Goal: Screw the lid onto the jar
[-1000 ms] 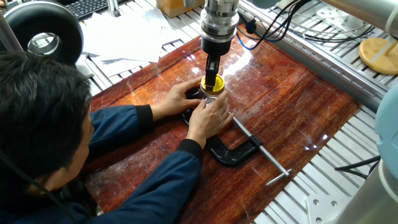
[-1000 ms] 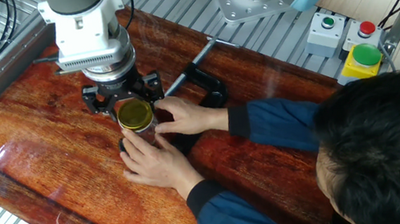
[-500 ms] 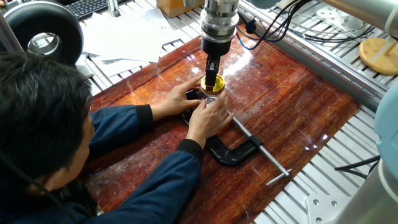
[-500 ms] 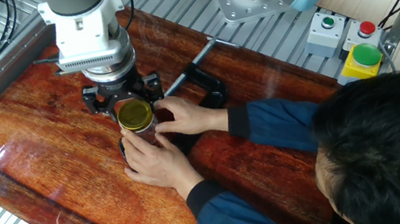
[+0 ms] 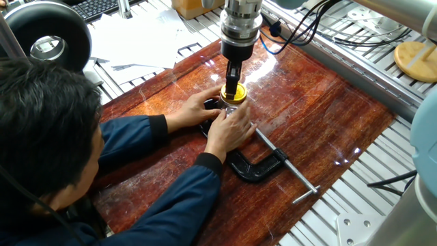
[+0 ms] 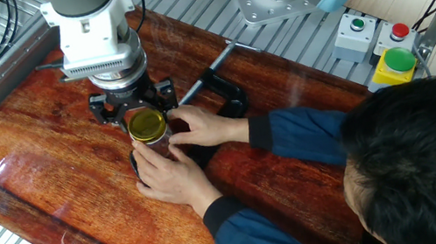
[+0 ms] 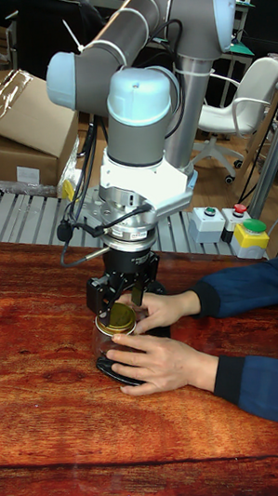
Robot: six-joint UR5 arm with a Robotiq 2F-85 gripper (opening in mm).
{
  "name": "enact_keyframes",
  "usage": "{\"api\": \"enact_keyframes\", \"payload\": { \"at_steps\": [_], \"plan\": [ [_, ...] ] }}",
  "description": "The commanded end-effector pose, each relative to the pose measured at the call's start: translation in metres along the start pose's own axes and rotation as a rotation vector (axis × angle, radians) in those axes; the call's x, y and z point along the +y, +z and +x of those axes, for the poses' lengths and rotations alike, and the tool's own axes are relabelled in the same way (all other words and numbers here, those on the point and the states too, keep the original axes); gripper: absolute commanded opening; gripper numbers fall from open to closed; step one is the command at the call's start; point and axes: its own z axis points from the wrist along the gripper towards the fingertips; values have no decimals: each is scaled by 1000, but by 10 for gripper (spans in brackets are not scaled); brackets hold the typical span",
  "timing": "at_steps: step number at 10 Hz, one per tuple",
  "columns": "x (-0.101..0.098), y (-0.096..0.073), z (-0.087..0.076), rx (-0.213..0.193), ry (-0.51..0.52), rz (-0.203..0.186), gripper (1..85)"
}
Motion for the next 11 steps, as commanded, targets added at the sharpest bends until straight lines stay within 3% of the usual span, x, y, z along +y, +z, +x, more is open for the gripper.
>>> {"api": "enact_keyframes", "payload": {
  "at_steps": [1,4,11],
  "plan": [
    [1,-1,-1,-8,-4,-10,710],
    [4,0,2,3,-26,-25,710],
    [3,12,14,14,-135,-2,703]
  ]
}}
